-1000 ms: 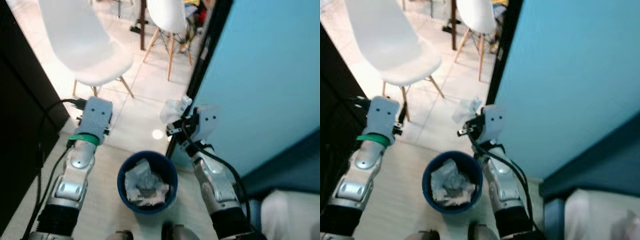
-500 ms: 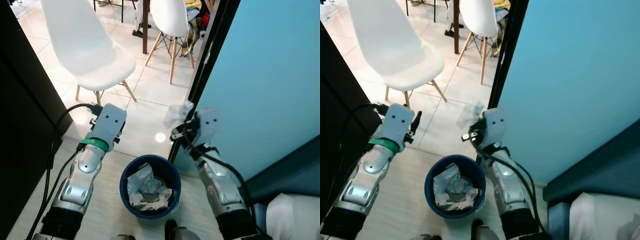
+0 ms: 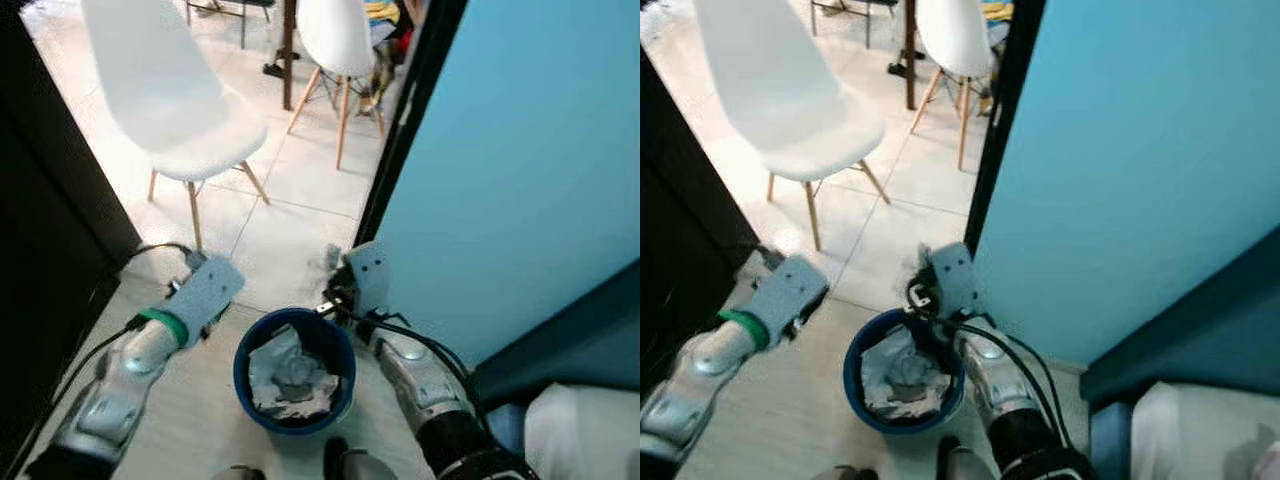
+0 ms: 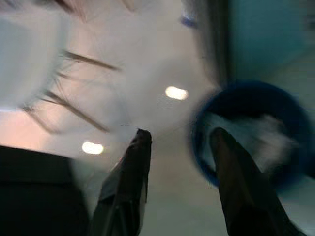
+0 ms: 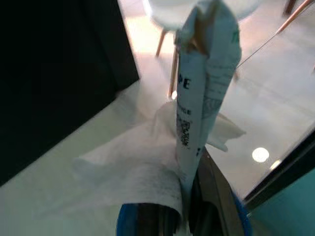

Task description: Clean up the room

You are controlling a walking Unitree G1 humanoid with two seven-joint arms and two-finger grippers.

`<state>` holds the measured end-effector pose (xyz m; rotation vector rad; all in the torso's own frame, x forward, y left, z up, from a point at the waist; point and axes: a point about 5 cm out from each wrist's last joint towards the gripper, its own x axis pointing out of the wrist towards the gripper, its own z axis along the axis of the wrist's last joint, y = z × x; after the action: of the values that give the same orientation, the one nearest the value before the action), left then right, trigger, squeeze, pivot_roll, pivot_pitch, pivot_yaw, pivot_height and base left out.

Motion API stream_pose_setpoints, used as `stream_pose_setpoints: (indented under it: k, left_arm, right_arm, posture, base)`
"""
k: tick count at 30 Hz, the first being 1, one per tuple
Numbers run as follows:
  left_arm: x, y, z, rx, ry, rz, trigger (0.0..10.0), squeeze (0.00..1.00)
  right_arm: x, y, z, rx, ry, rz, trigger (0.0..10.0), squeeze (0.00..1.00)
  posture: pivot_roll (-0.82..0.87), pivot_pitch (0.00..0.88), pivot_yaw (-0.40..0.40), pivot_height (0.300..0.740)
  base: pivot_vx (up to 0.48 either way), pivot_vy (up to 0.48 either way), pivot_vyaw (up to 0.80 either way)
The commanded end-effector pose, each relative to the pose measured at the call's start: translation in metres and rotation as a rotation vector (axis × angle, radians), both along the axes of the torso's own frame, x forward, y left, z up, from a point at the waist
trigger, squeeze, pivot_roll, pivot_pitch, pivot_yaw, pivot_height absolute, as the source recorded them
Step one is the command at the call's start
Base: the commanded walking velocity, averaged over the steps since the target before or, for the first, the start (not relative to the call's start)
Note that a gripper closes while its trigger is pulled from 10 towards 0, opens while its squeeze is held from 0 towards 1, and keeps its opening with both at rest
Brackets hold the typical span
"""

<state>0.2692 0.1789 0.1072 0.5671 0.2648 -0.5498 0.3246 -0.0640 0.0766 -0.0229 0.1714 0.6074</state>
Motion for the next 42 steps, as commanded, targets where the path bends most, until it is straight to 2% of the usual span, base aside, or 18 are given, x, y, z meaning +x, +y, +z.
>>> stream_pose_setpoints:
  k: [1, 3, 8, 9, 10, 11, 12, 13, 14, 21, 24, 29, 30, 35, 38, 40, 41, 42]
  left_arm:
    - [-0.009, -0.004, -0.001, -0.052, 0.069, -0.061, 10.0, 0.00]
    - [-0.028, -0.012, 0.003, -0.161, 0.140, -0.140, 10.0, 0.00]
    - [-0.040, -0.023, 0.010, -0.244, 0.153, -0.174, 10.0, 0.00]
    - [-0.041, -0.024, 0.011, -0.249, 0.145, -0.167, 10.0, 0.00]
    - [-0.041, -0.024, 0.011, -0.249, 0.145, -0.167, 10.0, 0.00]
    - [-0.042, -0.024, 0.012, -0.250, 0.140, -0.161, 10.0, 0.00]
    - [-0.044, -0.024, 0.013, -0.246, 0.144, -0.159, 10.0, 0.00]
    - [-0.044, -0.024, 0.013, -0.246, 0.144, -0.159, 10.0, 0.00]
    - [-0.046, -0.023, 0.014, -0.244, 0.147, -0.154, 10.0, 0.00]
    - [-0.050, -0.021, 0.016, -0.242, 0.165, -0.148, 10.0, 0.00]
    - [-0.051, -0.023, 0.018, -0.250, 0.175, -0.149, 10.0, 0.00]
    - [-0.049, -0.026, 0.018, -0.254, 0.171, -0.150, 10.0, 0.00]
    - [-0.047, -0.028, 0.019, -0.257, 0.166, -0.149, 10.0, 0.00]
    - [-0.038, -0.032, 0.019, -0.269, 0.144, -0.138, 10.0, 0.00]
    - [-0.038, -0.032, 0.019, -0.269, 0.144, -0.138, 10.0, 0.00]
    - [-0.036, -0.034, 0.020, -0.273, 0.134, -0.133, 10.0, 0.00]
    - [-0.030, -0.036, 0.021, -0.291, 0.103, -0.114, 10.0, 0.00]
    - [-0.030, -0.036, 0.021, -0.291, 0.103, -0.114, 10.0, 0.00]
  right_arm:
    - [-0.005, 0.003, -0.012, -0.017, 0.052, 0.019, 10.0, 0.00]
    - [-0.005, 0.008, -0.020, 0.001, 0.100, 0.007, 10.0, 0.00]
    - [-0.008, 0.015, -0.031, 0.005, 0.159, -0.018, 10.0, 0.00]
    - [-0.010, 0.017, -0.033, 0.012, 0.172, -0.022, 10.0, 0.04]
    - [-0.010, 0.017, -0.033, 0.012, 0.172, -0.022, 10.0, 0.04]
    - [-0.012, 0.019, -0.035, 0.020, 0.180, -0.025, 10.0, 0.29]
    - [-0.012, 0.021, -0.035, 0.029, 0.177, -0.024, 10.0, 0.47]
    - [-0.012, 0.021, -0.035, 0.029, 0.177, -0.024, 10.0, 0.47]
    - [-0.012, 0.023, -0.034, 0.040, 0.165, -0.028, 10.0, 1.00]
    - [-0.006, 0.023, -0.026, 0.051, 0.105, -0.047, 10.0, 1.00]
    - [0.004, 0.016, -0.014, 0.059, 0.031, -0.086, 10.0, 1.00]
    - [0.007, 0.013, -0.011, 0.026, 0.002, -0.102, 10.0, 1.00]
    - [0.009, 0.011, -0.009, 0.005, -0.015, -0.111, 10.0, 0.03]
    - [0.014, 0.002, -0.004, -0.022, -0.066, -0.149, 10.0, 0.00]
    - [0.014, 0.002, -0.004, -0.022, -0.066, -0.149, 10.0, 0.00]
    - [0.015, -0.003, -0.004, -0.027, -0.079, -0.160, 10.0, 0.00]
    - [0.015, -0.013, -0.003, -0.017, -0.102, -0.190, 10.0, 0.00]
    - [0.015, -0.013, -0.003, -0.017, -0.102, -0.190, 10.0, 0.00]
  posture:
    - [0.07, 0.170, 0.045, 0.740]
    - [0.11, 0.209, 0.052, 0.740]
    - [0.14, 0.234, 0.057, 0.740]
    - [0.16, 0.244, 0.057, 0.740]
    - [0.16, 0.244, 0.057, 0.740]
    - [0.16, 0.250, 0.057, 0.740]
    - [0.17, 0.254, 0.056, 0.740]
    - [0.17, 0.254, 0.056, 0.740]
    - [0.18, 0.256, 0.055, 0.740]
    - [0.18, 0.258, 0.053, 0.740]
    - [0.17, 0.243, 0.049, 0.740]
    - [0.16, 0.234, 0.047, 0.740]
    - [0.16, 0.225, 0.045, 0.740]
    - [0.13, 0.196, 0.039, 0.740]
    - [0.13, 0.196, 0.039, 0.740]
    - [0.12, 0.186, 0.036, 0.740]
    - [0.10, 0.165, 0.034, 0.740]
    - [0.10, 0.165, 0.034, 0.740]
  base:
    - [0.000, 0.000, 0.00]
    - [0.000, 0.000, 0.00]
    - [0.000, 0.000, 0.00]
    - [0.000, 0.000, 0.00]
    - [0.000, 0.000, 0.00]
    - [0.000, 0.000, 0.00]
    - [0.000, 0.000, 0.00]
    - [0.000, 0.000, 0.00]
    - [0.000, 0.000, 0.00]
    - [0.000, 0.000, 0.00]
    - [0.000, 0.000, 0.00]
    - [0.000, 0.000, 0.00]
    - [0.000, 0.000, 0.00]
    - [0.000, 0.000, 0.00]
    - [0.000, 0.000, 0.00]
    - [0.000, 0.000, 0.00]
    - [0.000, 0.000, 0.00]
    - [0.000, 0.000, 0.00]
